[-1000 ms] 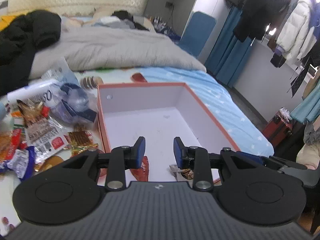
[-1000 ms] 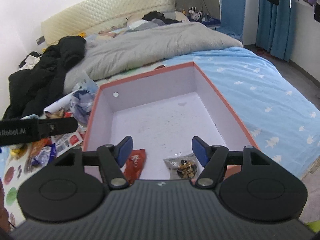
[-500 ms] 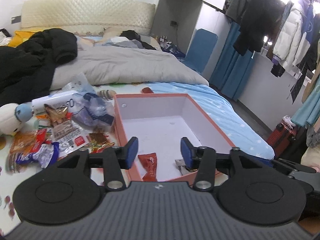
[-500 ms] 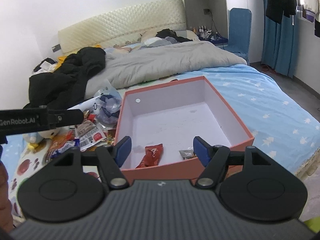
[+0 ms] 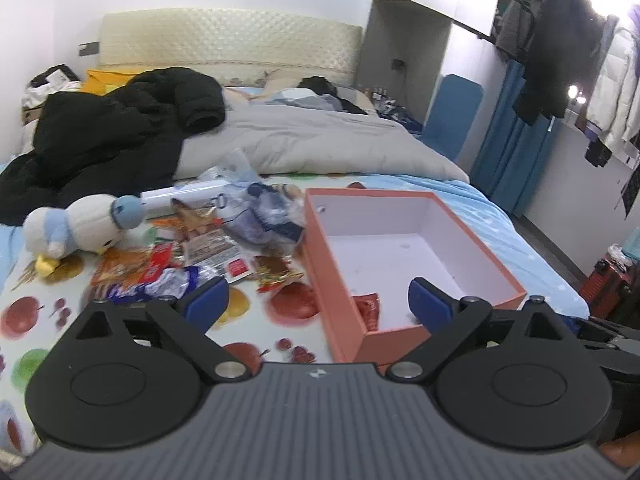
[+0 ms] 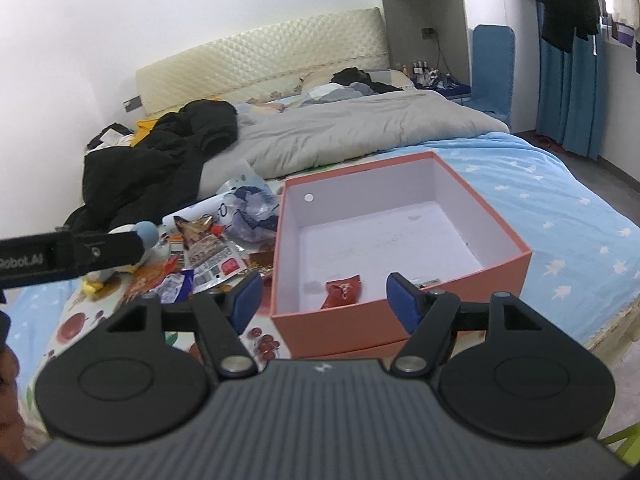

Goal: Organize snacks
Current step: 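Withdraw both tools from the box back toward the snack pile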

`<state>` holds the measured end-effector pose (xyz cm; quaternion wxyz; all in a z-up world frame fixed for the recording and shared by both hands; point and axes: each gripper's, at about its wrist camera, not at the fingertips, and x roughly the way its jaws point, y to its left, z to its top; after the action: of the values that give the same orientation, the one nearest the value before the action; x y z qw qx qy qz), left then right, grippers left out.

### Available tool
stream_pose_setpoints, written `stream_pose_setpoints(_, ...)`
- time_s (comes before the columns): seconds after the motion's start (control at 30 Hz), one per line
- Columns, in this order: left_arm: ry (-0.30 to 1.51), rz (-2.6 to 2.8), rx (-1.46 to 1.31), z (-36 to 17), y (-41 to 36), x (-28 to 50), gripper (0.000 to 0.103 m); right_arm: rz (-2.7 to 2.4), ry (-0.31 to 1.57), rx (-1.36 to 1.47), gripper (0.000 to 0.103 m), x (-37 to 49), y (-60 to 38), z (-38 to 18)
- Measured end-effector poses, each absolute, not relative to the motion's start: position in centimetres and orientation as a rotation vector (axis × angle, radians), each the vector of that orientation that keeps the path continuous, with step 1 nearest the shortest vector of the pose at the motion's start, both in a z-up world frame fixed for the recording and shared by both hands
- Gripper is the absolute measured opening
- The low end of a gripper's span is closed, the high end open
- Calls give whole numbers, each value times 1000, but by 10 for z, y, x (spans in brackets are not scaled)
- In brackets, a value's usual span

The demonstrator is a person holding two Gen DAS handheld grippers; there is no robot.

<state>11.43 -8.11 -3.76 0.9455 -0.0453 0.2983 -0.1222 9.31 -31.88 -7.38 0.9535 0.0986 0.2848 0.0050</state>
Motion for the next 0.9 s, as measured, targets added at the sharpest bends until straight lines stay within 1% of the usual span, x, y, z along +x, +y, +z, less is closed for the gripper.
stream_pose_setpoints(0.43,642,-118,-151,-67,-30,66,100,138,584,140,71,65,-278,-84)
stream_pose_setpoints(0.9,659,-94,-169,-77,-13,91,100,169,633,116,71,73,-260,-96)
